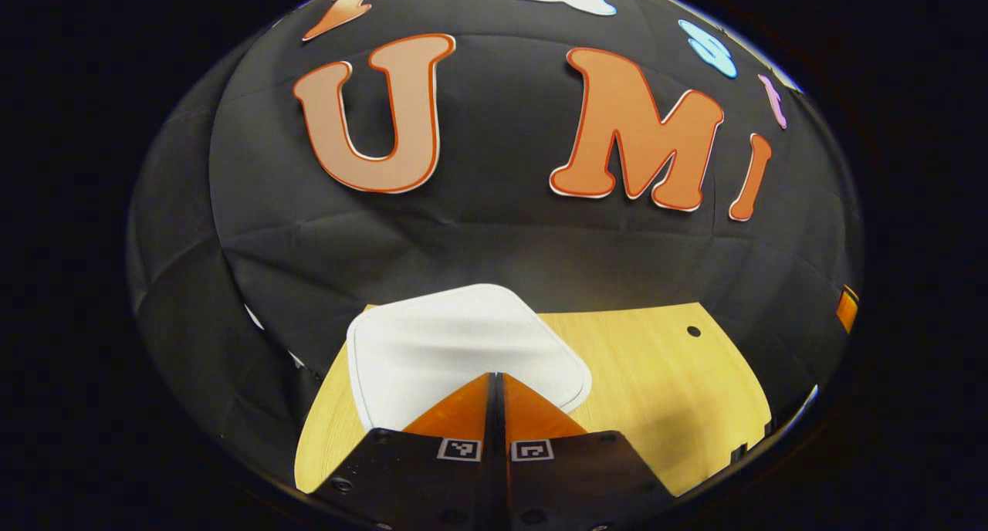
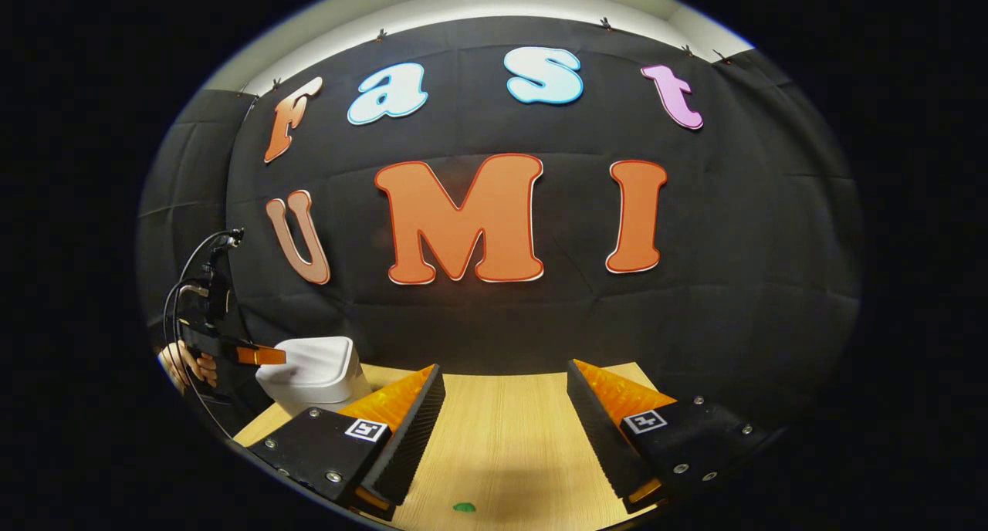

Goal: Press the lid of the desktop garbage bin to open it, pick up the crumpled paper on the desktop and throw it into the bin, then pick up the pop can on the desktop and drop it into the bin, and finally close the garbage bin lid.

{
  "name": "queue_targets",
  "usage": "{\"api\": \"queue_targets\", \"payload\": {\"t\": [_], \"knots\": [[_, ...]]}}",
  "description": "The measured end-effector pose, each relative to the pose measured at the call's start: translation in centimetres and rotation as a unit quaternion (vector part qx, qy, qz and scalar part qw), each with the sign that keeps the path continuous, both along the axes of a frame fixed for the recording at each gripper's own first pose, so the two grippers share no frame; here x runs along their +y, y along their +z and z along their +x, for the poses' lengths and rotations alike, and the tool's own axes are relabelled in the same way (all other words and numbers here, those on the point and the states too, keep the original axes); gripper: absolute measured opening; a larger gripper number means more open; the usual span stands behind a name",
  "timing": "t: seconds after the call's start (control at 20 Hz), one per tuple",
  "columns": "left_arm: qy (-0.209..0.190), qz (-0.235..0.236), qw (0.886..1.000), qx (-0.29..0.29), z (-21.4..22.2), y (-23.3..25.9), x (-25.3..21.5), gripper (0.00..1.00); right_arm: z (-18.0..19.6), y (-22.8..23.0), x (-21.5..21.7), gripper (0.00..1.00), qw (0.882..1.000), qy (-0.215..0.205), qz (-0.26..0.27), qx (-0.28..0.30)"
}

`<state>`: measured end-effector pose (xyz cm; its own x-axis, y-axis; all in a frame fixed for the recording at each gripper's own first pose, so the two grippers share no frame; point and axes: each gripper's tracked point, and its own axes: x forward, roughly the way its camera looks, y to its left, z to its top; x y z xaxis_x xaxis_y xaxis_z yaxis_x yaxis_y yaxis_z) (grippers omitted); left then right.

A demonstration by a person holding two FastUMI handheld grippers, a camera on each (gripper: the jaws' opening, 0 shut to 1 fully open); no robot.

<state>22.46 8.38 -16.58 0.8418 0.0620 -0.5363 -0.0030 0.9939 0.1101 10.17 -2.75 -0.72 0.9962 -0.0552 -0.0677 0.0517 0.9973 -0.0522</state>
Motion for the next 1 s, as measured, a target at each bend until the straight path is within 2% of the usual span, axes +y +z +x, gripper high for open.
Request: {"api": "queue_targets", "payload": {"t": [0.25, 0.35, 0.4, 0.5, 0.55, 0.7, 0.85, 0.95, 1.0], "knots": [[0.020, -0.014, 0.998, 0.059, -0.4, -3.1, 1.0, 0.00, 0.5, -1.0, -0.7, 0.95, 1.000, -0.008, 0.006, 0.013], [0.018, -0.029, 0.998, 0.057, 0.0, -3.8, 0.7, 0.05, 0.6, -1.6, -0.6, 0.95, 1.000, -0.006, 0.008, 0.023], [0.008, -0.023, 0.998, 0.053, -0.4, -3.8, 0.8, 0.00, 0.6, -1.6, -0.4, 0.95, 1.000, -0.005, 0.009, 0.024], [0.004, -0.019, 0.999, 0.027, 0.2, -3.2, 0.9, 0.05, 0.6, -1.5, -0.3, 0.95, 1.000, -0.003, 0.010, 0.022], [0.003, -0.019, 0.999, 0.026, 0.2, -3.1, 0.8, 0.00, 0.4, -1.4, -0.2, 0.95, 1.000, -0.001, 0.009, 0.021], [0.005, -0.013, 0.999, 0.034, -0.6, -3.6, 0.8, 0.00, 0.1, -1.1, -0.7, 0.95, 1.000, -0.008, 0.009, 0.013], [0.017, 0.018, 1.000, 0.006, -0.9, -1.6, 1.0, 0.00, -0.2, -0.6, -0.3, 0.95, 1.000, -0.004, 0.024, 0.007], [-0.001, 0.039, 0.996, -0.081, -1.0, 4.0, -0.1, 0.00, -0.7, 0.0, -0.1, 0.95, 1.000, -0.002, 0.016, -0.001], [-0.004, 0.047, 0.989, -0.140, -1.1, 7.7, -1.0, 0.00, -1.0, 0.3, -0.3, 0.95, 1.000, -0.003, 0.010, -0.005]]}}
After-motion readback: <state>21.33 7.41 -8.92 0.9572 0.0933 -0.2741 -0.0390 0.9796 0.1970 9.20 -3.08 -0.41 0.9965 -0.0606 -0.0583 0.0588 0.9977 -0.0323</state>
